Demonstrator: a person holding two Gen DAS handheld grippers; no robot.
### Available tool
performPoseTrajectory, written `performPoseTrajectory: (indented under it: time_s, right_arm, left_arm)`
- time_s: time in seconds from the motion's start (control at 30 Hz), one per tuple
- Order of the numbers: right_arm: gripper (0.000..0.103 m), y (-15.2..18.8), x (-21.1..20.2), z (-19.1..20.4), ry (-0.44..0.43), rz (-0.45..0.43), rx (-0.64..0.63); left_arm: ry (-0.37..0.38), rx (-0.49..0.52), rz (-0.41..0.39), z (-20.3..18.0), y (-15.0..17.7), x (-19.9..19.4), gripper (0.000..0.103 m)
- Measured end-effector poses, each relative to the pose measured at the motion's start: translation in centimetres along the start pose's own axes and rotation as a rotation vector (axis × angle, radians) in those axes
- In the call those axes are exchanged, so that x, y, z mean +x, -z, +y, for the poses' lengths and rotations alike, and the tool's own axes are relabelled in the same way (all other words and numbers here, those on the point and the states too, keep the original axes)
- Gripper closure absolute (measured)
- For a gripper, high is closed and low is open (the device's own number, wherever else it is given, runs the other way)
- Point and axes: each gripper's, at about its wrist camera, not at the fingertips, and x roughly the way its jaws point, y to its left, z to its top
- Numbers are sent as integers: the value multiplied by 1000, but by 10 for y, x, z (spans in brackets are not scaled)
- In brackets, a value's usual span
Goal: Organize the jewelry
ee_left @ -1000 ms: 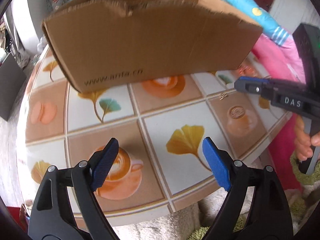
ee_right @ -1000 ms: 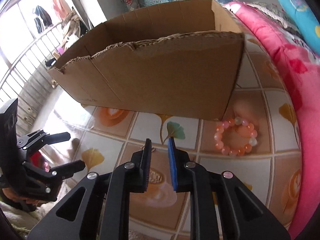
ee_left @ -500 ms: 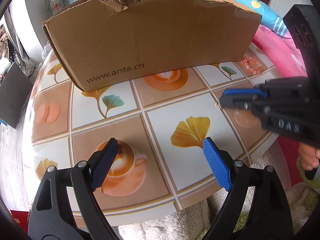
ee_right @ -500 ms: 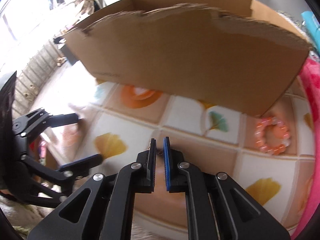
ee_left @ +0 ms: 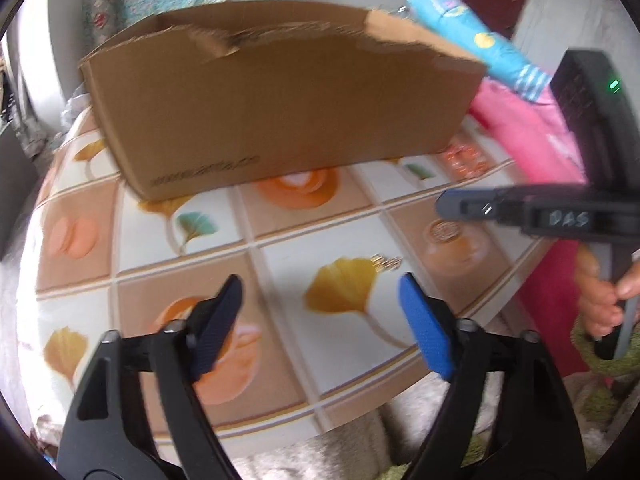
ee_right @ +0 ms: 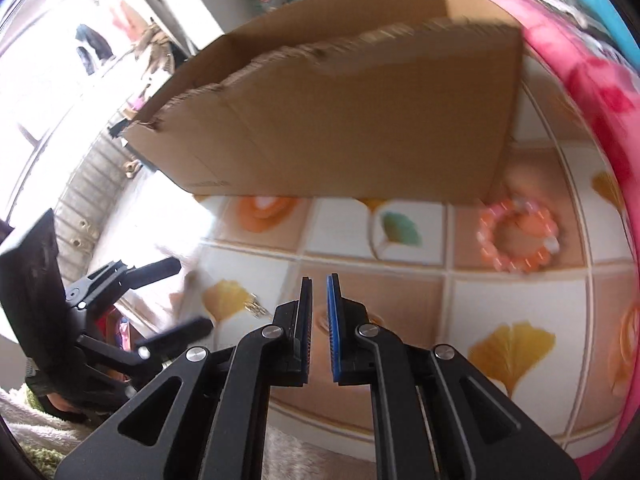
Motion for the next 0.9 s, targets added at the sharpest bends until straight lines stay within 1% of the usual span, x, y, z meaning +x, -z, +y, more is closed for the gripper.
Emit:
performPoseTrajectory:
  time_s: [0.03, 0.1, 0.17, 0.2, 0.23, 0.27, 0.3, 0.37, 0.53, 0.6, 0.63, 0.67, 0.77, 0.9]
  right_arm:
    - [95, 4, 1, -2, -2, 6, 9]
    - [95, 9, 3, -5, 2, 14, 17]
    - [95, 10, -2, -18, -7, 12, 30]
    - [95, 11, -4, -19, -11, 11, 32]
    - [95, 10, -4, -20, -14, 10, 32]
    - [95, 9, -4, -21, -12, 8, 31]
    - [95, 9, -4, -21, -10, 4, 27]
    - [95, 8, -5, -23, -19, 2, 29]
    - [95, 7, -5, -25, -36, -5, 34]
    - [95, 7, -5, -27, -43, -8, 41]
    - [95, 10, -13, -33, -44, -10, 43]
    - [95, 10, -14, -34, -46, -12, 44]
    - [95, 9, -15, -35, -45, -14, 45]
    - [95, 9, -17, -35, -44, -16, 46]
  left_arm:
    - [14, 5, -6, -3, -1, 1, 37]
    - [56, 21, -14, -9, -2, 4, 50]
    - [93, 32, -16, -15, -2, 7, 54]
    - [107, 34, -13, -18, -2, 9, 59]
    - [117, 37, -8, -20, -3, 12, 61]
    - [117, 41, 0, -22, -3, 15, 65]
    - [107, 52, -4, -25, -4, 17, 70]
    - [91, 80, -1, -29, -5, 19, 75]
    - [50, 155, -4, -38, -5, 21, 78]
    - [23, 197, -5, -42, -4, 21, 82]
    - [14, 211, -5, -45, -4, 21, 83]
    - [1, 229, -4, -48, -4, 22, 86]
    - [-16, 252, -5, -51, -3, 22, 89]
    - [-22, 261, -5, -54, -3, 22, 98]
